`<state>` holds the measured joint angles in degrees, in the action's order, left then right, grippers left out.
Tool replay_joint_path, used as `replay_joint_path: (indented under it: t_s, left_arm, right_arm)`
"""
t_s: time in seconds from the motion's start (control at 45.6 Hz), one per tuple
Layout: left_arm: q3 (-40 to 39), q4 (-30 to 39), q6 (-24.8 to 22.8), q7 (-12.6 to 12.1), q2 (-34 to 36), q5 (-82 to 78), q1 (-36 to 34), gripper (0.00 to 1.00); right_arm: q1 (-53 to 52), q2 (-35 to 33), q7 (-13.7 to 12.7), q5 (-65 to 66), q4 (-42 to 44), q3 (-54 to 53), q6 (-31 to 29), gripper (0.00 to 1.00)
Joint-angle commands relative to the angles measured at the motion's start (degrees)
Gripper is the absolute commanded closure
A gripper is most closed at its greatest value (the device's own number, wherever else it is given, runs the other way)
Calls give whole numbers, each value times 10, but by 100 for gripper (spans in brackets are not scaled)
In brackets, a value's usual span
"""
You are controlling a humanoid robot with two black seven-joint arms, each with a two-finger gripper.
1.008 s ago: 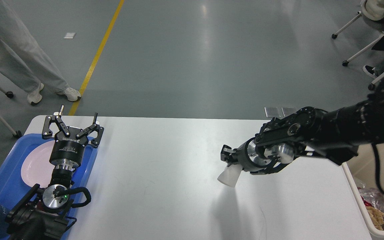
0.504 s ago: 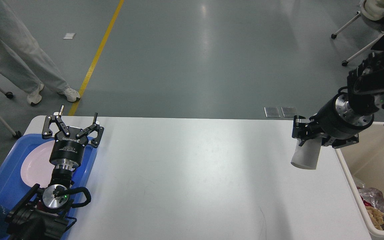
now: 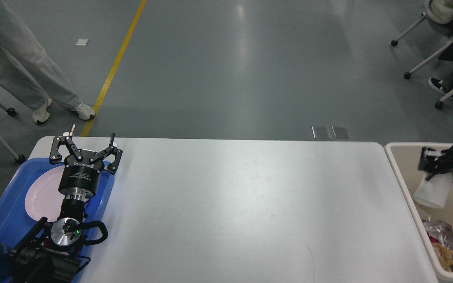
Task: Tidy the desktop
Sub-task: 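Carry the white cup into the bin and release it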
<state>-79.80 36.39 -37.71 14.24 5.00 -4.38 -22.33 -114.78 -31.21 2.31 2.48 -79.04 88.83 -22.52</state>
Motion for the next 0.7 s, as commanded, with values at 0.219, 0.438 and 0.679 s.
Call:
replay_joint_path:
  t_s: [0.219,0.438,0.679]
  left_arm:
    - [0,0,0,0,0,0,0,4]
    - [0,0,0,0,0,0,0,4]
    - [0,0,0,0,0,0,0,4]
  right_arm:
    - [432,-85,-1,24,411,-202,6,100]
    - [640,-30,-8,23,564,-298,127,100]
    - [801,72,-47,16,717,-303,220,100]
